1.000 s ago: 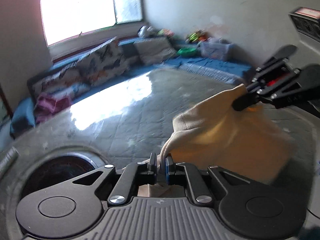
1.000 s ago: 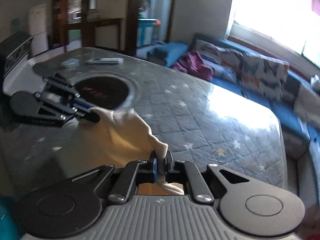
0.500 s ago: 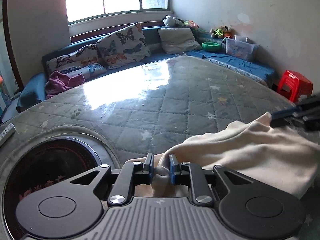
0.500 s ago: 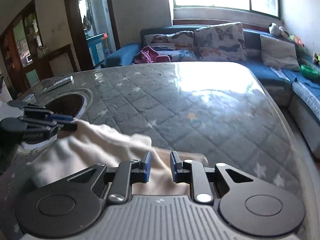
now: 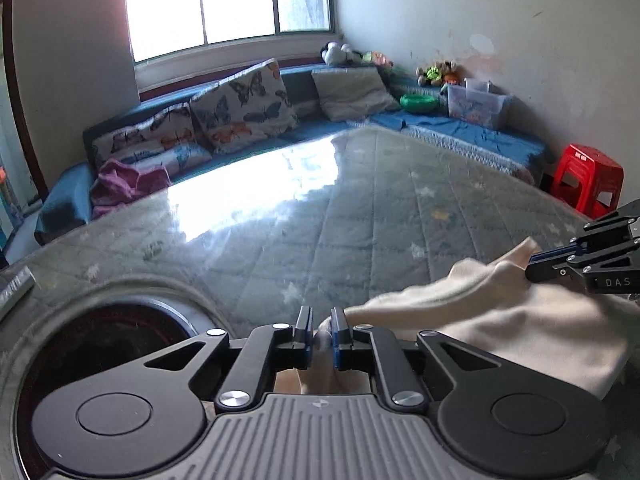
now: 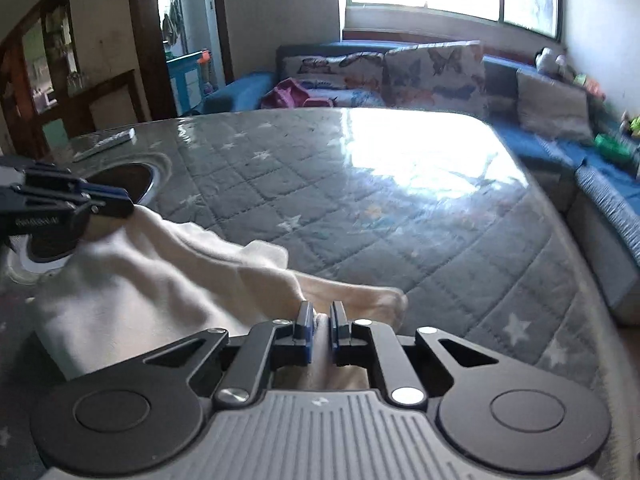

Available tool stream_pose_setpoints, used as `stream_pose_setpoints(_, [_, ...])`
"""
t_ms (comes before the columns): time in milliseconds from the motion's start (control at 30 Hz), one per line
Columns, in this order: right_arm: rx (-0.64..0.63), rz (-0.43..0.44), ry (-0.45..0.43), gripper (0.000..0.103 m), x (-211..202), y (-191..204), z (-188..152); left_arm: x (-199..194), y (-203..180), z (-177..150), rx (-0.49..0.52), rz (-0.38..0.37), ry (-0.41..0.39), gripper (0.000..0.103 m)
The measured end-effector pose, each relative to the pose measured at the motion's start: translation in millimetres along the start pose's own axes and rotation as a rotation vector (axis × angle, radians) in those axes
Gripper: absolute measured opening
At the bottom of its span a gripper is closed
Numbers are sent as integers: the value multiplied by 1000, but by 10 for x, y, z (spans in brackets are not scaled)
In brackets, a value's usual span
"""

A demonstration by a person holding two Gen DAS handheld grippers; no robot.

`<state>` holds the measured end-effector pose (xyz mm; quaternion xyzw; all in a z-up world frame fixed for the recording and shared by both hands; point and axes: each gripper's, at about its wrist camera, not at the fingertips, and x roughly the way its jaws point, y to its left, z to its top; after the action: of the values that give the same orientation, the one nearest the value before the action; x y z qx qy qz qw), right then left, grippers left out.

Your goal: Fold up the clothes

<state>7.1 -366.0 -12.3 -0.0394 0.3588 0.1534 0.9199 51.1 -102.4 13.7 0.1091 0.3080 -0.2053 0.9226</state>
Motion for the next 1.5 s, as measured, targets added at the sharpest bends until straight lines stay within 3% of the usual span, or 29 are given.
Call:
stream_pose_setpoints(167, [-16,-46,12,10,68,14,-8,181,4,-39,-9,33,53,14])
stream_pose_setpoints(300, [13,-42,-24,12,-64,41,97,58,48,-24,-44,32,24,14])
stream_pose_setpoints(467, [8,94,-29,15,-66,212,257,-96,-76,57,-42,-52,-17,16])
stream_pose_setpoints(600, [-6,115,3,15,155,340,292,58,-193,58,-43,-93,33,17])
stream_pose_setpoints(700, [8,101,27,16,310,347,280,214,-191,42,-79,-88,86,18])
stream_pose_setpoints(800, [9,91,18,16,353,353,260,293,-192,32,-96,-75,118,32])
stream_pose_setpoints(967, [-22,53,-3,17,373,404,237,350,-226,31,-99,-59,130,41])
stream_pose_setpoints(1267, [-74,39,-30,26,240,482,219,401,-278,55,-90,-42,136,47])
stream_pose_setpoints(1500, [-94,85,-48,33,9,642,102,423,-320,55,-96,-21,134,49])
